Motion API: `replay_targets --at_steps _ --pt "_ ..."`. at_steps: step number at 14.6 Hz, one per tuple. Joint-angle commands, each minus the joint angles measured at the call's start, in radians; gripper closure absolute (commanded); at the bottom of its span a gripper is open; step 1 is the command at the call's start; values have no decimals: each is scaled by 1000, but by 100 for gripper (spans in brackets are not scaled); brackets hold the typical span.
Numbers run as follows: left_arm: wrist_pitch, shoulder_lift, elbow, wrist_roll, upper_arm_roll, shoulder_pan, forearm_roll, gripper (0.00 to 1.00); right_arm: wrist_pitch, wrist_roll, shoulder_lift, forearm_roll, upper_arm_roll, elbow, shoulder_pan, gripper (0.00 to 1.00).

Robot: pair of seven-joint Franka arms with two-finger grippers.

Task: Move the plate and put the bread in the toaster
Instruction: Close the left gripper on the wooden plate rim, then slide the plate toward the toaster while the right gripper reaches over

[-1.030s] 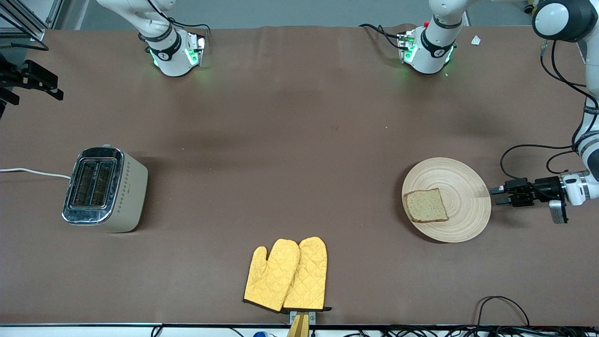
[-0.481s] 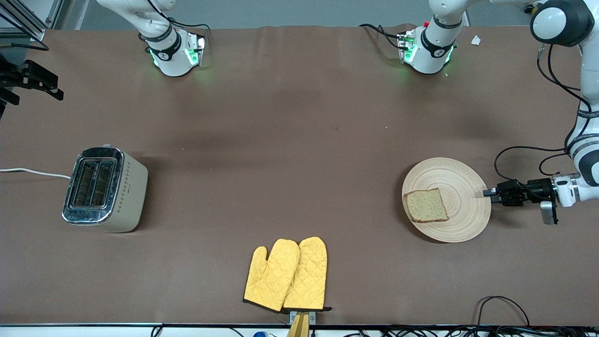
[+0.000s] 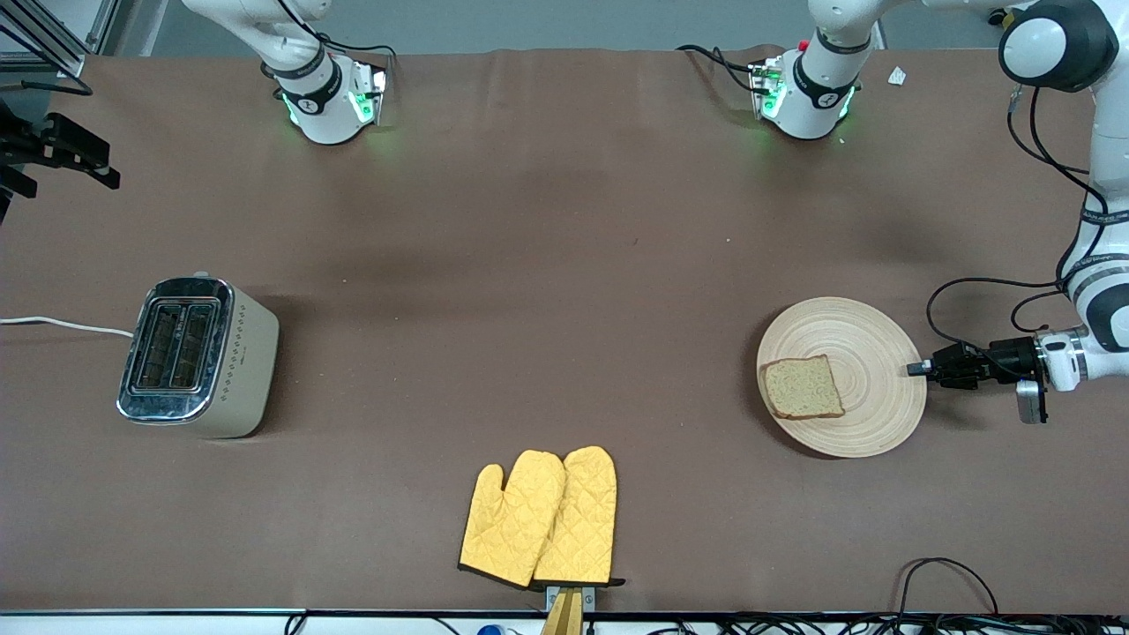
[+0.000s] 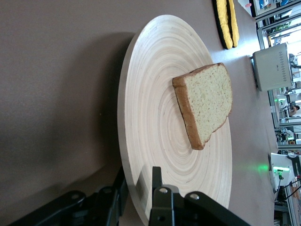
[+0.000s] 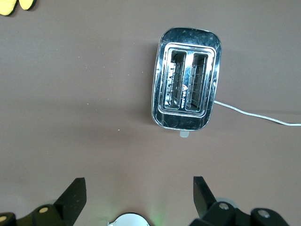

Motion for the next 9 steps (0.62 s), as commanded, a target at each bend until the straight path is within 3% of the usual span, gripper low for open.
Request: replay_targets --at_steps 1,3,7,9 --pt "-11 19 17 -24 0 -3 -27 85 2 -5 -6 13 -2 -5 0 0" --pt "-28 17 17 -76 -1 -3 -27 98 2 -5 -6 13 0 -5 -1 0" --pt "-37 10 20 -128 -33 -5 -25 100 2 -4 -6 13 -2 -5 0 0" --pt "-40 -3 23 -211 -96 0 -22 100 -8 -4 -6 13 -2 -5 -1 0"
